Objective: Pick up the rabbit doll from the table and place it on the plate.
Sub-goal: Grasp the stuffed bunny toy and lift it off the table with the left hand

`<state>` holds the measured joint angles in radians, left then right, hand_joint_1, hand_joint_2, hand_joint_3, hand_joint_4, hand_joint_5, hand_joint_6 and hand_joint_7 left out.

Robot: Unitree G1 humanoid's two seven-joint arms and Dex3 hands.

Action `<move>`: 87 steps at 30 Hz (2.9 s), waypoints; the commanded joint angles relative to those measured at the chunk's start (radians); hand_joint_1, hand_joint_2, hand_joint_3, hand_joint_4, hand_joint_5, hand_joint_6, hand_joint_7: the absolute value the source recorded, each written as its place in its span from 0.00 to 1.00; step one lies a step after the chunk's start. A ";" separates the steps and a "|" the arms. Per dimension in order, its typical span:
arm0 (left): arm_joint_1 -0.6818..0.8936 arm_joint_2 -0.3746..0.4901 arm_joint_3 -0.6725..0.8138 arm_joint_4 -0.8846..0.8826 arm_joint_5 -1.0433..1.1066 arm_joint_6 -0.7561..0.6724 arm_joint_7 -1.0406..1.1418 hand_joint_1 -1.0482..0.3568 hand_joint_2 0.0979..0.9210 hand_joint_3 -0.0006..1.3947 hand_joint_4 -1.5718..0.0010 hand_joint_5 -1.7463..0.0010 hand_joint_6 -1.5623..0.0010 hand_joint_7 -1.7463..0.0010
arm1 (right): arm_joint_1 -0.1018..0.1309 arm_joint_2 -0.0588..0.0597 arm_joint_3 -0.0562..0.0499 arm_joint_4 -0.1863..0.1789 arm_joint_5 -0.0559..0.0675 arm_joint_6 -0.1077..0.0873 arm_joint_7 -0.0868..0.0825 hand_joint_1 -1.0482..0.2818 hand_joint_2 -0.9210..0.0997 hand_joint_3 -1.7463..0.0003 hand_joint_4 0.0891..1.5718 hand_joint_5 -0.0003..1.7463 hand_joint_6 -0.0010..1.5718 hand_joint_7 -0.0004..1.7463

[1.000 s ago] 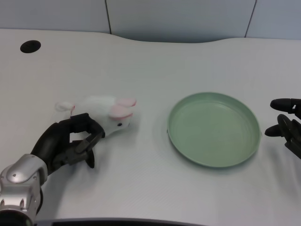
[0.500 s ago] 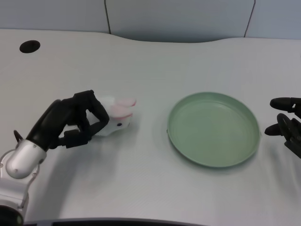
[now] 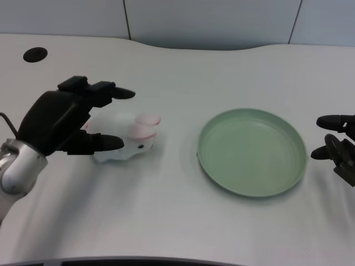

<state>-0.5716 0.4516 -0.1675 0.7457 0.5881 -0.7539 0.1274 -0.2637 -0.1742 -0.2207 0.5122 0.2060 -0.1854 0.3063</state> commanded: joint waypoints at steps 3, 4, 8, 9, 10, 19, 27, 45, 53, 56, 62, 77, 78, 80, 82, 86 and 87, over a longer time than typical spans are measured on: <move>-0.055 0.070 -0.049 -0.053 0.074 0.050 -0.010 0.14 1.00 0.07 1.00 0.75 0.91 0.90 | 0.004 0.000 -0.004 0.005 0.012 0.005 0.000 0.55 0.00 0.72 0.16 0.81 0.22 0.56; -0.066 0.078 -0.058 -0.058 0.080 0.066 -0.030 0.13 1.00 0.08 1.00 0.78 0.91 0.92 | 0.006 0.001 -0.004 0.000 0.013 0.007 0.000 0.55 0.00 0.73 0.16 0.81 0.22 0.56; -0.123 0.109 -0.106 -0.091 0.123 0.157 -0.118 0.07 1.00 0.10 1.00 0.92 0.96 0.97 | 0.010 0.006 -0.008 0.000 0.022 -0.002 0.012 0.55 0.00 0.72 0.17 0.83 0.22 0.57; -0.138 0.113 -0.117 -0.091 0.134 0.175 -0.133 0.06 1.00 0.10 1.00 0.93 0.96 0.97 | 0.010 0.007 -0.009 0.002 0.024 0.000 0.013 0.55 0.00 0.73 0.17 0.83 0.22 0.57; -0.163 0.117 -0.132 -0.088 0.145 0.203 -0.170 0.05 1.00 0.11 1.00 0.93 0.97 0.97 | 0.012 0.007 -0.010 0.000 0.023 0.002 0.013 0.54 0.00 0.73 0.17 0.83 0.22 0.57; -0.390 0.035 -0.244 0.173 0.147 0.336 -0.398 0.01 1.00 0.05 1.00 1.00 0.97 0.99 | 0.034 0.008 -0.008 -0.040 0.015 0.019 0.002 0.55 0.00 0.73 0.16 0.83 0.22 0.57; -0.525 -0.117 -0.388 0.475 0.232 0.448 -0.343 0.00 1.00 0.03 1.00 1.00 0.99 1.00 | 0.065 0.013 -0.002 -0.103 0.011 0.041 -0.005 0.55 0.00 0.72 0.15 0.82 0.22 0.57; -0.533 -0.231 -0.439 0.623 0.211 0.638 -0.362 0.03 0.90 0.00 0.99 0.99 0.94 0.98 | 0.114 0.016 -0.007 -0.151 0.022 0.043 0.008 0.53 0.00 0.72 0.17 0.83 0.22 0.58; -0.520 -0.240 -0.473 0.634 0.233 0.649 -0.281 0.09 0.86 0.00 0.92 0.97 0.90 0.98 | 0.129 0.009 -0.007 -0.154 0.017 0.025 0.020 0.55 0.00 0.71 0.18 0.82 0.22 0.58; -0.521 -0.251 -0.473 0.638 0.231 0.669 -0.286 0.15 0.83 0.00 0.90 0.96 0.88 0.98 | 0.133 0.010 -0.013 -0.156 0.025 0.025 0.025 0.55 0.00 0.71 0.18 0.82 0.21 0.58; -0.503 -0.251 -0.496 0.633 0.252 0.630 -0.116 0.41 0.79 0.00 0.79 0.52 0.65 0.77 | 0.146 0.006 -0.017 -0.189 0.028 0.056 0.018 0.55 0.00 0.70 0.17 0.82 0.22 0.58; -0.487 -0.243 -0.496 0.641 0.255 0.594 0.107 0.60 0.98 0.03 0.58 0.05 0.62 0.20 | 0.156 0.004 -0.018 -0.204 0.036 0.059 0.018 0.55 0.00 0.70 0.18 0.82 0.22 0.59; -0.487 -0.242 -0.492 0.641 0.252 0.595 0.108 0.60 0.99 0.05 0.60 0.05 0.61 0.22 | 0.155 0.004 -0.018 -0.203 0.037 0.059 0.018 0.55 0.00 0.71 0.18 0.82 0.22 0.59; -0.482 -0.238 -0.478 0.640 0.240 0.588 0.117 0.59 1.00 0.08 0.61 0.05 0.60 0.22 | 0.157 0.005 -0.018 -0.205 0.034 0.062 0.013 0.55 0.00 0.71 0.18 0.82 0.22 0.59; -0.481 -0.236 -0.468 0.639 0.231 0.586 0.118 0.58 1.00 0.09 0.61 0.07 0.61 0.22 | 0.160 0.004 -0.016 -0.214 0.030 0.072 0.007 0.55 0.00 0.71 0.18 0.81 0.21 0.59; -0.489 -0.241 -0.435 0.637 0.198 0.591 0.092 0.62 1.00 0.08 0.60 0.00 0.68 0.02 | 0.166 0.004 -0.014 -0.230 0.030 0.083 0.002 0.55 0.00 0.71 0.17 0.81 0.21 0.59; -0.491 -0.241 -0.429 0.637 0.192 0.592 0.087 0.62 1.00 0.08 0.59 0.00 0.69 0.01 | 0.166 0.005 -0.014 -0.231 0.031 0.083 0.002 0.55 0.00 0.71 0.17 0.81 0.21 0.59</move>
<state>-1.0667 0.2019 -0.6109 1.3801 0.7956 -0.1669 0.2284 -0.1114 -0.1529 -0.2288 0.2898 0.2323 -0.1095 0.3135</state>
